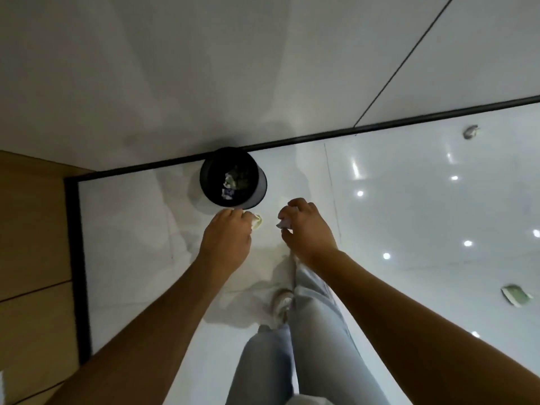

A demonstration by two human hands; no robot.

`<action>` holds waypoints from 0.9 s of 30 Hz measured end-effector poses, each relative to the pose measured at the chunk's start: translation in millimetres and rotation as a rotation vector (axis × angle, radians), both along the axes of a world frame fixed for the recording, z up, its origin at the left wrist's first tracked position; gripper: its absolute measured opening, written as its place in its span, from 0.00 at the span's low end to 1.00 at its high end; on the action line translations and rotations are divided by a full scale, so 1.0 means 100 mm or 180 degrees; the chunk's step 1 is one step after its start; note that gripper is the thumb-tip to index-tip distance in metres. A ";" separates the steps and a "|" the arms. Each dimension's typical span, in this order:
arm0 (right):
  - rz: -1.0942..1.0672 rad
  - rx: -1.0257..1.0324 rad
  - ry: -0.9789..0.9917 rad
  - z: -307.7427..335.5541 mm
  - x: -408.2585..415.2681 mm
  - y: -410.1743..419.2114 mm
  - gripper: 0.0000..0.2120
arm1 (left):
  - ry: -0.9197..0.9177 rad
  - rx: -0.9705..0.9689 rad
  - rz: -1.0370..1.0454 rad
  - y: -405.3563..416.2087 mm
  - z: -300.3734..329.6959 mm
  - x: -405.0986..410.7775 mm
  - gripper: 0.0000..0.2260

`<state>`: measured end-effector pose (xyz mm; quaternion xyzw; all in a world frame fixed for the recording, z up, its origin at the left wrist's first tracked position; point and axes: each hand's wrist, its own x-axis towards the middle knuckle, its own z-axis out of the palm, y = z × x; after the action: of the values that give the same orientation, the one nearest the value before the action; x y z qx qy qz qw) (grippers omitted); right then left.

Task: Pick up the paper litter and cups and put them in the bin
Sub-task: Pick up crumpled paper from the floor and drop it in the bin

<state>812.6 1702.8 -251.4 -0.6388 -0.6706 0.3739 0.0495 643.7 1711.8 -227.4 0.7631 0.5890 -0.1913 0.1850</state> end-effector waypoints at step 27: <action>-0.0413 -0.0548 -0.0360 -0.93 -1.26 1.27 0.18 | -0.0198 -0.0416 0.0169 1.51 -1.20 -1.20 0.16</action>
<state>686.9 1829.4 -344.8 -0.7028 -0.5950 0.3895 -0.0194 524.0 1862.5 -347.5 0.7391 0.5892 -0.2006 0.2576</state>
